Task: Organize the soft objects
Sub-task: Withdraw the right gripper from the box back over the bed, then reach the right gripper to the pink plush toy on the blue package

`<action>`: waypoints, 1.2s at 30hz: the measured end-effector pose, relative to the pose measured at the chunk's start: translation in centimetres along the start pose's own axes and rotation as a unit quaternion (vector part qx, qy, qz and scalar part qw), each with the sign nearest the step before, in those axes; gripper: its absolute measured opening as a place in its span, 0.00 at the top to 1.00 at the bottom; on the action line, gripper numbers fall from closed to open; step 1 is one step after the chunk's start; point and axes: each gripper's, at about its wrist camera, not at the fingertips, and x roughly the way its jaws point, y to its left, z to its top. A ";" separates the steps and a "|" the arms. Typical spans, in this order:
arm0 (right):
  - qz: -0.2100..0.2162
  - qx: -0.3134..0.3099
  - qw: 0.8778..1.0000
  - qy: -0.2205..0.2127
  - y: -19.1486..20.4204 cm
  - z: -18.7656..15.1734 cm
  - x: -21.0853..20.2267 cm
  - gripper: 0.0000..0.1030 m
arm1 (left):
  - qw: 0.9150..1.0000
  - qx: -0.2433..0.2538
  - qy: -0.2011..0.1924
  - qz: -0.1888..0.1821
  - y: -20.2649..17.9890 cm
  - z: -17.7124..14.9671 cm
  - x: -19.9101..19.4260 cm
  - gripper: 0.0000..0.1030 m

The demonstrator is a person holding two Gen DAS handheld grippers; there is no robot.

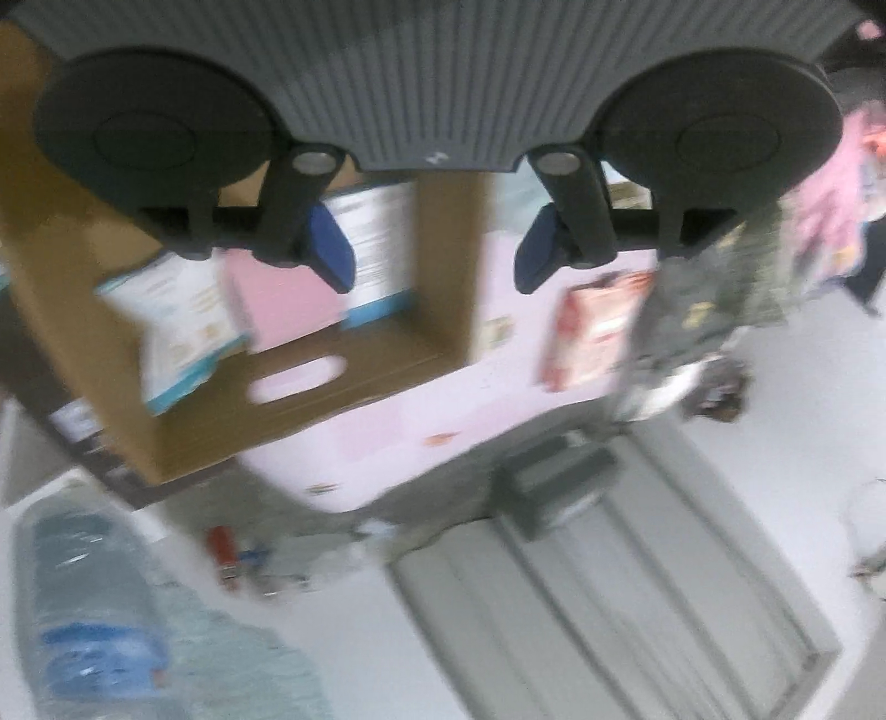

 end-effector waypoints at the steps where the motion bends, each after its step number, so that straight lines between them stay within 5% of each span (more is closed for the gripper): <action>1: 0.011 -0.003 1.000 0.001 1.1 -0.7 -0.2 0.30 | 1.000 -0.001 0.001 0.008 0.4 -0.4 -0.1 0.12; 16: 0.162 -0.041 0.983 0.082 16.7 -6.2 6.0 0.26 | 0.990 -0.010 -0.043 0.131 5.3 -4.7 -2.9 0.12; 36: 0.201 -0.003 0.951 0.235 23.7 -11.3 21.7 0.26 | 0.994 -0.015 -0.008 0.103 8.4 -4.8 1.3 0.22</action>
